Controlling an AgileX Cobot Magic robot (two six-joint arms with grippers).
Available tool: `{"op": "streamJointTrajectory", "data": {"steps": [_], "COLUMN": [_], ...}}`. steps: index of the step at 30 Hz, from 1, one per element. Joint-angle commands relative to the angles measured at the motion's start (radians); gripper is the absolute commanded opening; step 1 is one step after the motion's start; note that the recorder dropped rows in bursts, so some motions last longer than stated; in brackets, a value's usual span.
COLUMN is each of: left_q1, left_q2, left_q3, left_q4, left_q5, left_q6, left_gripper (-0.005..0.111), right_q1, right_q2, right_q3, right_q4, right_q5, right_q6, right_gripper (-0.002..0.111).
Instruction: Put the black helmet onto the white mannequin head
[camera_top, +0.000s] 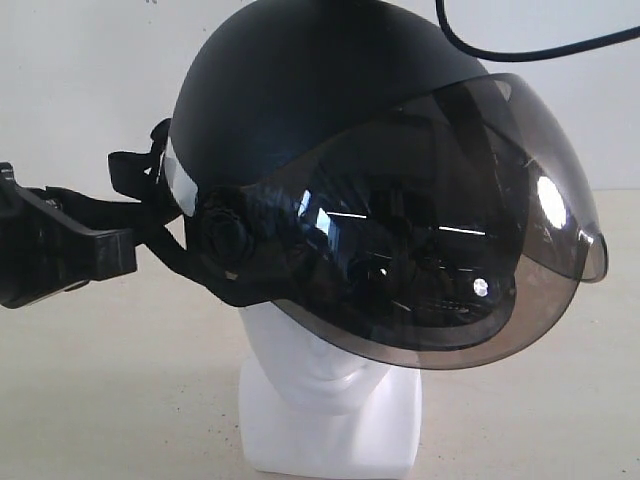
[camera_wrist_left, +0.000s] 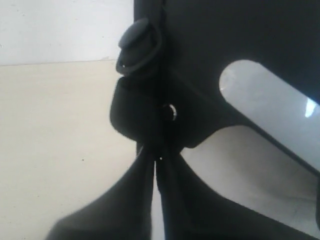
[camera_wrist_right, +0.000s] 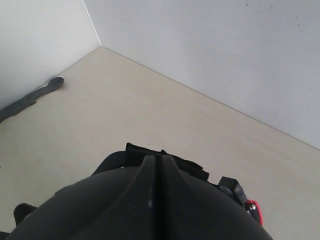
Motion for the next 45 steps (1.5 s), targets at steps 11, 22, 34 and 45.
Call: {"op": "streamJointTrajectory", "data": {"steps": [11,22,34,45], "left_q1": [0.075,0.075,0.075,0.075], "left_q2": [-0.142,-0.426,-0.252,-0.125], "left_q3": [-0.003,-0.001,0.039,0.039], "left_q4": [-0.017,-0.228,-0.596,-0.713], "left_q5": [0.139,0.436,0.335,0.175], "left_q6": [0.005,0.003,0.006,0.004], "left_gripper": [0.004,0.005,0.068,0.061], "right_q1": [0.013,0.013,0.013,0.013], "right_q2": [0.034,0.034,0.034,0.034], "right_q3": [0.038,0.038,0.038,0.038], "right_q4": [-0.068,-0.111,-0.122,-0.122], "right_q5": [0.238,0.232,0.233,0.233], "right_q6": [0.0,0.0,-0.008,-0.018], "right_gripper": [0.0,0.0,0.0,0.0]}}
